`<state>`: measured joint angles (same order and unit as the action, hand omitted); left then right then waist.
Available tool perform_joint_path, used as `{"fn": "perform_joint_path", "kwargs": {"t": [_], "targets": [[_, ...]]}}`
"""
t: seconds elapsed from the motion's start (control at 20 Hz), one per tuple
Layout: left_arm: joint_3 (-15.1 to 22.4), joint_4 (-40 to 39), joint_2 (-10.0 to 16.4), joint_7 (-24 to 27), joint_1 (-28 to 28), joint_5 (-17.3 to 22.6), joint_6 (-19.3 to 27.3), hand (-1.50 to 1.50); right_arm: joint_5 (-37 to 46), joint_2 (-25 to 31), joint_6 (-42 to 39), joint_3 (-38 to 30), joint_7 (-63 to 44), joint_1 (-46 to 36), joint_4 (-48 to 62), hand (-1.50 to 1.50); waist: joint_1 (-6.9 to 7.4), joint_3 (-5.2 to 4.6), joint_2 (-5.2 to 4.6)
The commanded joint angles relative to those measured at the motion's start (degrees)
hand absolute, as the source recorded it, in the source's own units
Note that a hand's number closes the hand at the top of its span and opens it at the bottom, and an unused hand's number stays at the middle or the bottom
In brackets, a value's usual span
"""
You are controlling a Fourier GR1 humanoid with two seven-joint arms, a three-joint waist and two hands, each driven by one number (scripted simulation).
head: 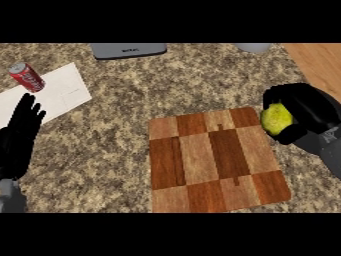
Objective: Pick the pear from the cutting board and place it in the pan
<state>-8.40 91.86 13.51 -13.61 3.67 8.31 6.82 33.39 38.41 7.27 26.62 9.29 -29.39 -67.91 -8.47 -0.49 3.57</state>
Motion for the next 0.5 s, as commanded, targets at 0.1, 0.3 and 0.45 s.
{"fn": "perform_joint_path", "kwargs": {"t": [0.1, 0.3, 0.45], "targets": [[-0.4, 0.4, -0.1, 0.4, -1.4, 0.2, 0.0, 0.0, 1.5, 5.2, 1.1, -3.0, -14.3, 4.4, -19.3, 1.5, -0.49, 0.06, -0.46], [0.3, 1.6, 0.1, -0.4, 0.6, 1.2, -1.3, 0.0, 1.2, 8.4, -0.1, -5.8, -25.0, 11.3, -33.2, 1.5, 1.74, 0.3, -1.62], [1.3, 1.1, -0.9, 1.8, -0.1, 0.9, -2.2, 0.0, -1.0, 11.5, -1.8, -11.6, -32.8, 14.4, -41.3, 1.5, 4.17, 0.36, -2.44]]}}
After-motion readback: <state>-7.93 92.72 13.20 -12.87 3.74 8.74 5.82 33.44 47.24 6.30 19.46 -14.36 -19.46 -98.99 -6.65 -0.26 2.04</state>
